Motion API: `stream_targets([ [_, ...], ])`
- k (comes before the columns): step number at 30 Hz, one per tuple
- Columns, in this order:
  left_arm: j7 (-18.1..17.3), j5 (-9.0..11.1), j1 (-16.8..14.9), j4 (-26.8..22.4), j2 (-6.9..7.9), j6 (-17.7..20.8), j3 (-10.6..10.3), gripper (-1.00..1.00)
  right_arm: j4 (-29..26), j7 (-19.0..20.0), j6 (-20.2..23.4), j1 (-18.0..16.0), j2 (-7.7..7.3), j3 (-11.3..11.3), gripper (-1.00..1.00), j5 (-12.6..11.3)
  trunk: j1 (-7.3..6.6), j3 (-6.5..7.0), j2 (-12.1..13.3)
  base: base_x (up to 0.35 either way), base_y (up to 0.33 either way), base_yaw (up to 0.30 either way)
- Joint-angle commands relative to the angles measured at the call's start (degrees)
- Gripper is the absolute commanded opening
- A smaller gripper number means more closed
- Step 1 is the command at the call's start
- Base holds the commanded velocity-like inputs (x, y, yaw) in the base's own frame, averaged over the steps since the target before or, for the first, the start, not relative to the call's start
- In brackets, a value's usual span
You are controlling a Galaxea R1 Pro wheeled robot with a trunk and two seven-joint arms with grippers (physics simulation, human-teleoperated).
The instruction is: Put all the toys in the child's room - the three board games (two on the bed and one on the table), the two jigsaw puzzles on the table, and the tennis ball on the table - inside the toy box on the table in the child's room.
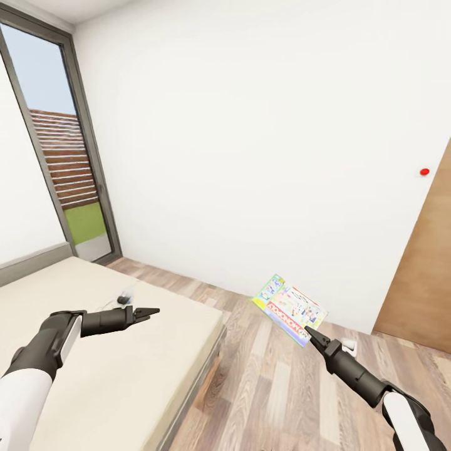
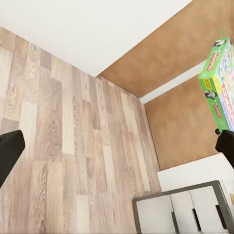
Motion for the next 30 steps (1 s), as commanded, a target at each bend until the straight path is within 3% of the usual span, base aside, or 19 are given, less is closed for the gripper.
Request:
stream_targets([
  [1, -0.23, -0.07, -0.01, -0.02, 0.0, 0.56, 0.1, 1.0, 0.04, 0.1, 0.46, -0.04, 0.02, -0.09, -1.0, -0.46, 0.02, -0.02, -0.05, 0.0, 0.0, -0.277],
  [30, 1.96, 0.01, -0.02, -0.02, -0.01, 0.48, 0.09, 1.0, 0.08, 0.05, 0.35, -0.03, 0.12, -0.09, -1.0, -0.46, 0.02, -0.02, -0.05, 0.0, 0.0, -0.277],
])
